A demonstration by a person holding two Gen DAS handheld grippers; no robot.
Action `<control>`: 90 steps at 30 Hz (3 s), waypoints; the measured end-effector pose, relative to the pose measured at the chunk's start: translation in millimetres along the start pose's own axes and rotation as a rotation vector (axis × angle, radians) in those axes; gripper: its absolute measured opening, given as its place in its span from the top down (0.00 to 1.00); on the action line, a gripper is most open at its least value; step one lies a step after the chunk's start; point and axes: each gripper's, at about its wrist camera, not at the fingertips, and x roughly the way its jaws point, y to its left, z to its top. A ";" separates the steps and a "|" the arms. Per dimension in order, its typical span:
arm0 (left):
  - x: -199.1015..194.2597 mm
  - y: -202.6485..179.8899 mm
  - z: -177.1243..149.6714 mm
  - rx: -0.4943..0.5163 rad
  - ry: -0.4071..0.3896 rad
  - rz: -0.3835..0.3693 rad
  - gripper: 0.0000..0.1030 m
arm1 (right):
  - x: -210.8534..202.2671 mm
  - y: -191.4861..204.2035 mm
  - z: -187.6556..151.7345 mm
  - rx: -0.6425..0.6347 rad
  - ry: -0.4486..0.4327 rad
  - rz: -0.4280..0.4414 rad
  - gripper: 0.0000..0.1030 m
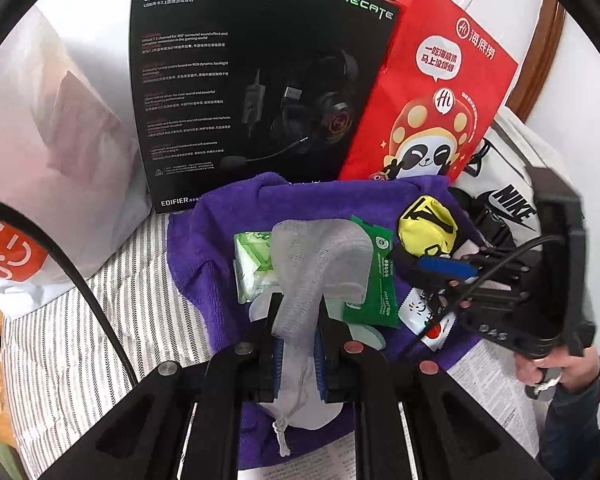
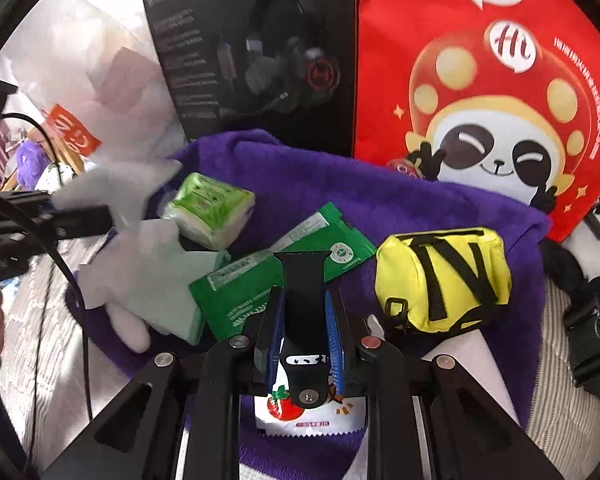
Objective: Organize soft objects
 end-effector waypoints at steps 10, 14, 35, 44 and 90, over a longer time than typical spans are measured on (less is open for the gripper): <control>1.6 -0.4 -0.6 0.002 0.015 0.000 0.88 | 17.9 4.9 -4.1 -0.033 0.030 -0.045 0.79; -0.4 0.7 -0.7 0.002 0.014 -0.001 0.88 | 18.2 5.7 -3.1 -0.037 0.021 -0.038 0.68; 32.8 -52.5 -7.0 0.097 0.094 -0.094 0.88 | -80.9 -26.5 1.0 -0.025 -0.158 -0.069 0.42; 68.4 -79.6 -21.6 0.177 0.158 -0.097 0.86 | -89.5 -50.8 -0.2 0.039 -0.177 -0.066 0.42; 5.6 -54.9 1.2 0.114 0.091 0.175 0.16 | -137.5 -3.7 -68.1 0.086 -0.086 -0.118 0.23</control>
